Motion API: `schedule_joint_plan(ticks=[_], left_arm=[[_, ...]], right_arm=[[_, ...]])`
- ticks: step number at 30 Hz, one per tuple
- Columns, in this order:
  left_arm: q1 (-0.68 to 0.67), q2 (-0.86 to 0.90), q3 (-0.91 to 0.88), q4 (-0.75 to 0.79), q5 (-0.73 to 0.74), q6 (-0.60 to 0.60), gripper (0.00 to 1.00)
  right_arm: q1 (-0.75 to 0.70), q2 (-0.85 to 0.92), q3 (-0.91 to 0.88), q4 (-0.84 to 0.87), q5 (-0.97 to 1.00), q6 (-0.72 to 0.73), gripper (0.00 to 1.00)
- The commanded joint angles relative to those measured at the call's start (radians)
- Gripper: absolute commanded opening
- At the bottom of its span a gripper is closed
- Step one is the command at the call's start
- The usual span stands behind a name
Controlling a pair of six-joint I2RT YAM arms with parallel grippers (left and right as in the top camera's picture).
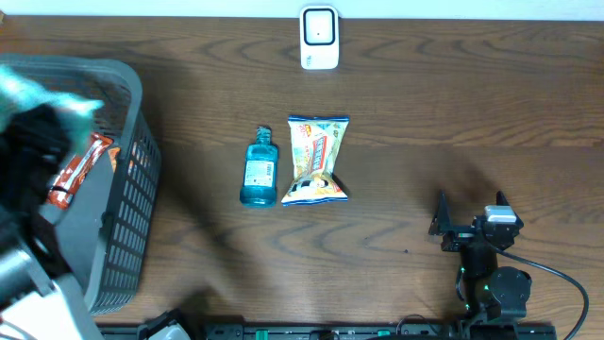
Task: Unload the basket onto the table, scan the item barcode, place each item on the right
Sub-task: 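Grasp the green wipes pack in the basket with the left gripper, then place the green wipes pack right of the snack bag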
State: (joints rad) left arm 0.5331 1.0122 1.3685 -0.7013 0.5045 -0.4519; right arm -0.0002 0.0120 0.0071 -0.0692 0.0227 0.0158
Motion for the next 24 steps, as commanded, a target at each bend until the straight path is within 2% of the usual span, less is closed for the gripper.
schedule_joint_plan(ticks=[1, 7, 13, 18, 24], left_arm=[[-0.158, -0.032, 0.002, 0.004, 0.165, 0.115, 0.07], [-0.591, 0.019, -0.023, 0.089, 0.059, 0.149, 0.07], [-0.946, 0.238, -0.025, 0.188, -0.077, 0.182, 0.08], [-1.096, 0.479, -0.025, 0.316, -0.080, 0.186, 0.07], [-1.173, 0.728, -0.025, 0.406, -0.079, 0.146, 0.08]], right_arm=[[0.008, -0.005, -0.002, -0.002, 0.008, 0.013, 0.99], [0.008, -0.005, -0.002, -0.002, 0.009, 0.013, 0.99], [0.008, -0.005, -0.002, -0.002, 0.009, 0.013, 0.99], [0.008, -0.005, -0.002, -0.002, 0.008, 0.013, 0.99], [0.008, -0.005, -0.002, -0.002, 0.009, 0.013, 0.99]])
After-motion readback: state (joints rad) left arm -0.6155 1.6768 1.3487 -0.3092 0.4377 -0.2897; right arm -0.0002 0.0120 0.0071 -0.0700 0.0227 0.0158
